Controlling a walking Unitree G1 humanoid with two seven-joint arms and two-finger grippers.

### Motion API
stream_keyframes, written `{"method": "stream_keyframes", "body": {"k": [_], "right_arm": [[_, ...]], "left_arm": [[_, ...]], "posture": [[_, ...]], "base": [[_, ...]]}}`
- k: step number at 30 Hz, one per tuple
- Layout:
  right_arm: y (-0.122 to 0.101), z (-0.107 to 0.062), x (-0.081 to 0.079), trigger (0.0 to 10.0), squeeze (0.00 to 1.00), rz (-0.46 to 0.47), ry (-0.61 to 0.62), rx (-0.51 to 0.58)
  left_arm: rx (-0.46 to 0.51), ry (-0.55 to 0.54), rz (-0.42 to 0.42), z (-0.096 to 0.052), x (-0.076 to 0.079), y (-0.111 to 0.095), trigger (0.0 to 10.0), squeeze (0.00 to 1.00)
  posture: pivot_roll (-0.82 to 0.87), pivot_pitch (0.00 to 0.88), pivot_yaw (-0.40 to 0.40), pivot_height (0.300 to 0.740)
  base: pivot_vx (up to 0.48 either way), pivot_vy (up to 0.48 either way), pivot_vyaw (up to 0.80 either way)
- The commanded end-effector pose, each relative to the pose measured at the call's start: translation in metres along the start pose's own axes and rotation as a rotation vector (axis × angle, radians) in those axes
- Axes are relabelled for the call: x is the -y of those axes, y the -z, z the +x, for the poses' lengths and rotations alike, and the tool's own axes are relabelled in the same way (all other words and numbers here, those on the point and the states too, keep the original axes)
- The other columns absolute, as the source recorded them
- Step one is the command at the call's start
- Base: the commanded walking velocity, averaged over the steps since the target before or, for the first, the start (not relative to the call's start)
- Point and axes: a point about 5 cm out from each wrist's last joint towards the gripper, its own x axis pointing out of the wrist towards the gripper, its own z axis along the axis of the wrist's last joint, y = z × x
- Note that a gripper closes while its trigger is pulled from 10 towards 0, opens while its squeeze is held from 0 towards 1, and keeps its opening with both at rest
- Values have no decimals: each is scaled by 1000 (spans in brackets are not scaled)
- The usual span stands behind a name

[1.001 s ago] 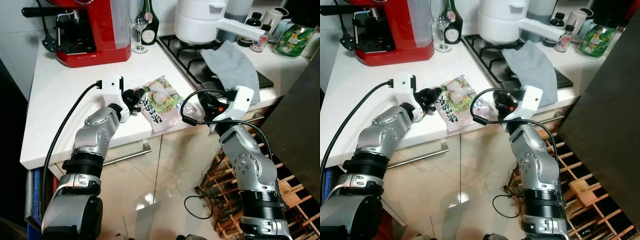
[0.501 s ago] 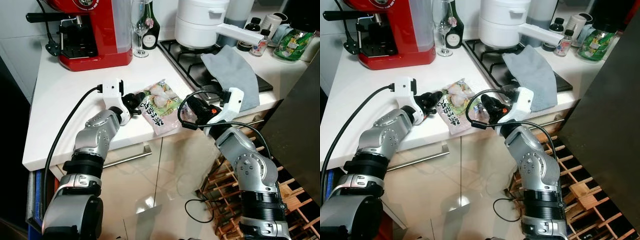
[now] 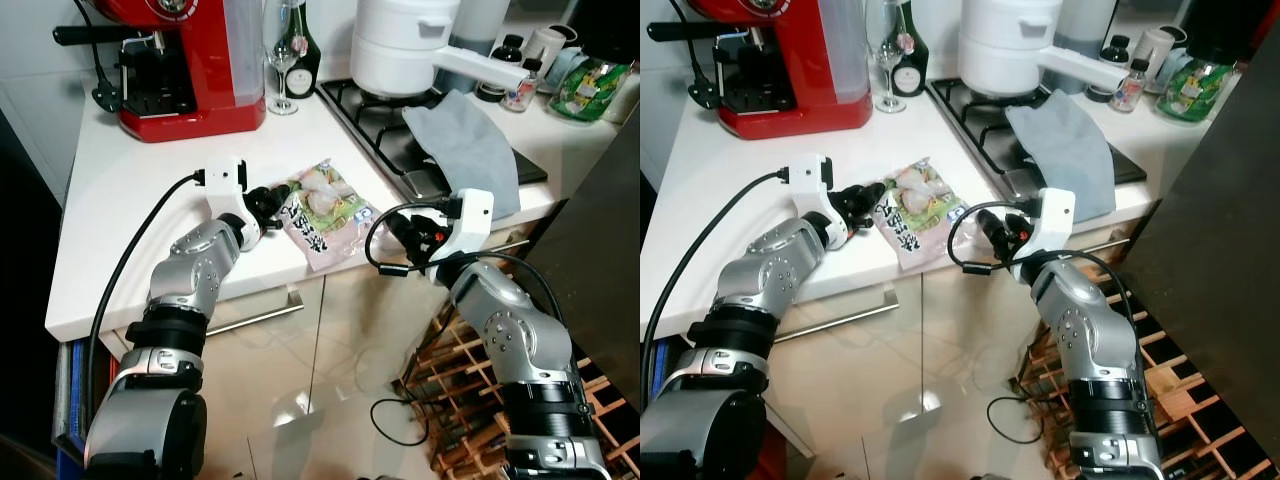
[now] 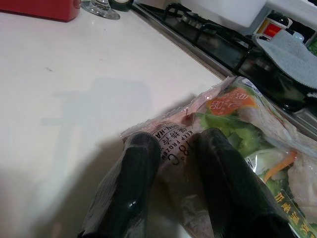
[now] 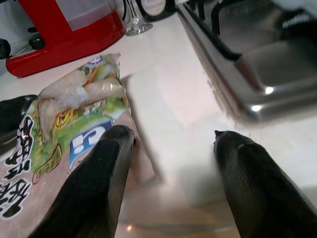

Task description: Restocking fridge

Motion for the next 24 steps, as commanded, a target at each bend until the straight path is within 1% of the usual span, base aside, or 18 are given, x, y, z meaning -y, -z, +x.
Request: {"method": "stream_keyframes", "body": {"k": [1, 2, 4, 7, 9, 12, 16, 17, 18, 19, 20, 21, 24], "right_arm": [[-4, 1, -1, 10000, 1000, -52, -17, 13], [-5, 1, -2, 10000, 1000, -74, -23, 22], [-6, 1, -2, 10000, 1000, -73, -27, 30], [-6, 2, -3, 10000, 1000, -39, -31, 36], [-5, 3, -3, 10000, 1000, -34, -32, 35], [0, 4, -7, 10000, 1000, -34, -45, 13], [4, 4, -10, 10000, 1000, -30, -66, -3], [6, 5, -14, 10000, 1000, -7, -85, -14], [8, 6, -16, 10000, 800, 14, -92, -19], [10, 7, -18, 10000, 463, 37, -96, -25], [10, 7, -18, 10000, 463, 37, -96, -25], [12, 9, -22, 10000, 0, 84, -105, -37], [14, 11, -26, 10000, 0, 134, -122, -51]], "left_arm": [[-193, -34, -28, -5, -8, 45, 10000, 0], [-192, -25, -23, -5, -7, 45, 10000, 0], [-192, -23, -19, -5, -7, 45, 10000, 0], [-193, -22, -11, -5, -7, 45, 10000, 0], [-193, -23, -10, -5, -7, 45, 10000, 0], [-179, -5, 11, -4, -3, 40, 10000, 0], [-178, -5, 14, -4, -3, 39, 10000, 0], [-177, -6, 16, -4, -3, 39, 10000, 0], [-177, -7, 18, -4, -4, 39, 10000, 0], [-176, -7, 19, -4, -4, 39, 10000, 0], [-176, -7, 19, -4, -4, 39, 10000, 0], [-175, -8, 20, -4, -4, 38, 10000, 0], [-173, -10, 21, -4, -4, 38, 10000, 0]], "posture": [[-56, 0, -35, 740], [-55, 0, -36, 740], [-54, 0, -36, 740], [-53, 0, -37, 740], [-51, 0, -38, 740], [-47, 0, -38, 740], [-48, 0, -37, 740], [-48, 0, -37, 740], [-47, 0, -38, 740], [-46, 0, -38, 740], [-46, 0, -38, 740], [-46, 0, -38, 740], [-42, 0, -40, 740]], "base": [[0, 0, 0], [0, 0, 0], [0, 0, 0], [0, 0, 0], [0, 0, 0], [0, 0, 0], [0, 0, 0], [0, 0, 0], [0, 0, 0], [0, 0, 0], [0, 0, 0], [0, 0, 0], [0, 0, 0]]}}
